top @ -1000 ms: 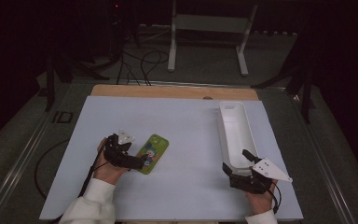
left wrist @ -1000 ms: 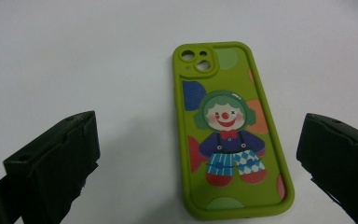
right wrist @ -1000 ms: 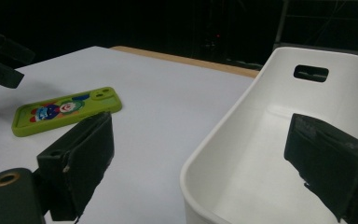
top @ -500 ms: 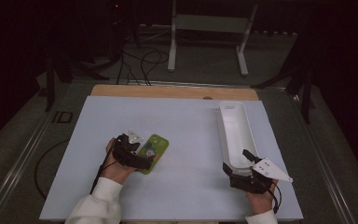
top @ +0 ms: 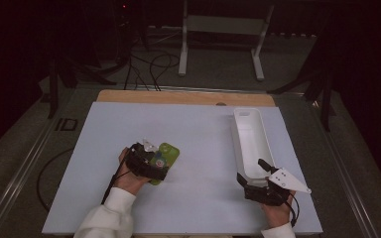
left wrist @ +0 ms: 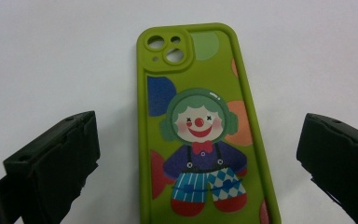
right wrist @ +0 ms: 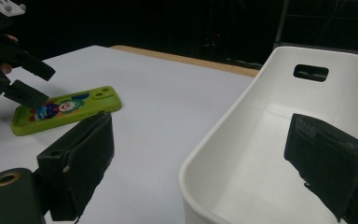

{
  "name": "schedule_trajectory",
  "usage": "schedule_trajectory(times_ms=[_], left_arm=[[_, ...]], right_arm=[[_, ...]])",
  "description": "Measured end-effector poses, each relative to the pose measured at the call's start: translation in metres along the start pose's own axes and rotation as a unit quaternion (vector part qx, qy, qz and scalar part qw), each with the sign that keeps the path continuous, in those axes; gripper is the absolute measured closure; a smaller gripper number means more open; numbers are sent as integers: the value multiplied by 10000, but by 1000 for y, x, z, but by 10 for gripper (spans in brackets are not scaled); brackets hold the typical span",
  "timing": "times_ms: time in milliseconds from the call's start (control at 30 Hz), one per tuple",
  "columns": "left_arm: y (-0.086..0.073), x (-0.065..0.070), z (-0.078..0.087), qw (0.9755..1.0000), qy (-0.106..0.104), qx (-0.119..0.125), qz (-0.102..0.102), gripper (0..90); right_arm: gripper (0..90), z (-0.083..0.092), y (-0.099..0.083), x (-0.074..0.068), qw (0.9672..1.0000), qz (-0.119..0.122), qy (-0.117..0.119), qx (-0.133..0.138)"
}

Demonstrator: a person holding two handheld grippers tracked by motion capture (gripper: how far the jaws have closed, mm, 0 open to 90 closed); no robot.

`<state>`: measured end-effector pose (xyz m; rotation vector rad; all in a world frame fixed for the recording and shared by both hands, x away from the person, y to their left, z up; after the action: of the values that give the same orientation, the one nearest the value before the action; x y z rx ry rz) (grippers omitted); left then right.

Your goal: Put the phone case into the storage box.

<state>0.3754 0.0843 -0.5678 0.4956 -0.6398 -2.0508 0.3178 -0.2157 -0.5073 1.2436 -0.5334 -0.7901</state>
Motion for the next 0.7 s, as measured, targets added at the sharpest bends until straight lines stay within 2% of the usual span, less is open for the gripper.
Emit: schedule_trajectory(times_ms=[700], left_arm=[[-11, 5, -22, 9991, 20, -419, 23, 0]], right_arm=[[82, 1, 1, 1, 10000, 21, -13, 16]])
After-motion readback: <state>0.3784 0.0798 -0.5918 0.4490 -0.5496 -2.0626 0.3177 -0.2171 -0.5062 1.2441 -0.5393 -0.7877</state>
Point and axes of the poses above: each handheld gripper's, and its own axes: z roughly backward along the jaws, y roughly out of its top, x roughly to its right, the point moved 10 cm from there along -z, roughly forward along the jaws, and after that the axes turned 7 degrees about y, right-handed, at the moved point
